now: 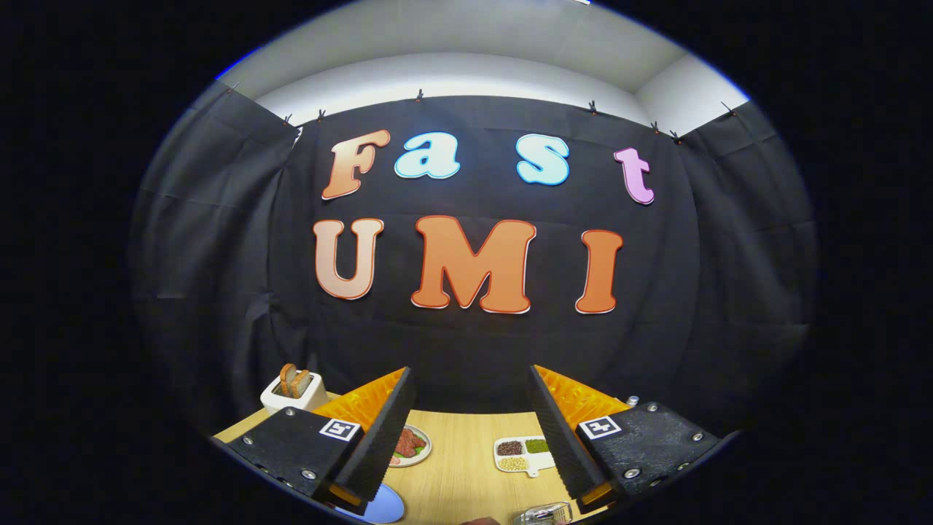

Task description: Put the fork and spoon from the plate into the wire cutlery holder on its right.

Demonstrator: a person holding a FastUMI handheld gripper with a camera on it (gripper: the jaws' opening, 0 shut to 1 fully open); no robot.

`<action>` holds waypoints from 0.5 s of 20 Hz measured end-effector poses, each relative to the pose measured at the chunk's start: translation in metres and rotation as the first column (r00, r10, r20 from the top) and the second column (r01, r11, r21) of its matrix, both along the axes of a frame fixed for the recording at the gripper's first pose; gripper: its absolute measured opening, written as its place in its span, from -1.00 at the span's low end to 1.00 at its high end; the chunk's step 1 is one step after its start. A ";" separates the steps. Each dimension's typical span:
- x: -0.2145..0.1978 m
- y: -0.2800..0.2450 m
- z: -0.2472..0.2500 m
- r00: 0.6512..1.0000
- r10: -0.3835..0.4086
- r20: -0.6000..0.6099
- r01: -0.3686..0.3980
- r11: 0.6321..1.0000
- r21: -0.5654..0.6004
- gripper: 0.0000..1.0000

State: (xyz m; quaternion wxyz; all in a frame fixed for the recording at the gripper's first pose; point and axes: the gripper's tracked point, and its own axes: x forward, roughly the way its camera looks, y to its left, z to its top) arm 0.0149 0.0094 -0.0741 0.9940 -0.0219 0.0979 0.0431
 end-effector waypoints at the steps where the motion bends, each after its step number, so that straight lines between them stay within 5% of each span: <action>1: -0.002 0.012 -0.004 1.000 0.012 -0.007 -0.012 1.000 0.001 0.87; 10: -0.025 0.113 -0.085 0.976 0.114 -0.185 -0.114 0.993 0.009 0.88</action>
